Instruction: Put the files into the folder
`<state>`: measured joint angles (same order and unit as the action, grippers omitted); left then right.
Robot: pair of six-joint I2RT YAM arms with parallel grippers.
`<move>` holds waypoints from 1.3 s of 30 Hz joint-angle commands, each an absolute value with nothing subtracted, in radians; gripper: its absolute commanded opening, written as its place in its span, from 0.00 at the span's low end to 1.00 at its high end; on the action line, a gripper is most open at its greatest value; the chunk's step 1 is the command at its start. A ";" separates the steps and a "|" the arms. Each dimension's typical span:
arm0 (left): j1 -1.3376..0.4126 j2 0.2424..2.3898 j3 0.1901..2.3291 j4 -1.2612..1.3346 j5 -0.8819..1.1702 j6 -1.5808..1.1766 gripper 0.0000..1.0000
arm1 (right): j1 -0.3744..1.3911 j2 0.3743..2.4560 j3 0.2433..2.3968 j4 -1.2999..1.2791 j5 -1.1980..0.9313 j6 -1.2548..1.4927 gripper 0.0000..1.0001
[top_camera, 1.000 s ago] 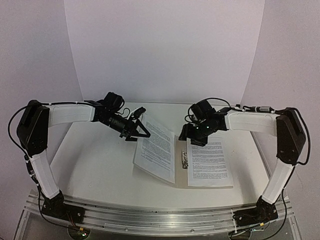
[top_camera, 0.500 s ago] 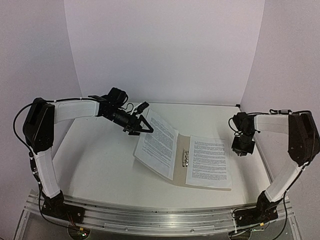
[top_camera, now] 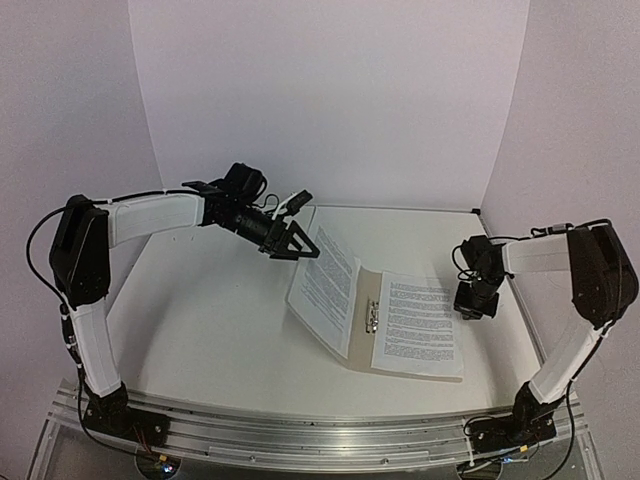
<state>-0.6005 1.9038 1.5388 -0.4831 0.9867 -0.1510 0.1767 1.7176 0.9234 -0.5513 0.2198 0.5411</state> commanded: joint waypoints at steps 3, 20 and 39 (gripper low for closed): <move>-0.679 1.950 1.661 -0.461 1.027 -0.115 0.78 | 0.294 1.796 0.856 -0.414 -0.060 0.621 0.00; -0.853 2.142 1.772 -0.335 1.043 -0.122 0.91 | 0.453 1.874 1.014 -0.250 -0.218 0.730 0.00; -0.676 2.035 1.683 -0.460 0.797 -0.041 0.78 | 0.460 1.799 1.158 -0.612 0.150 0.598 0.02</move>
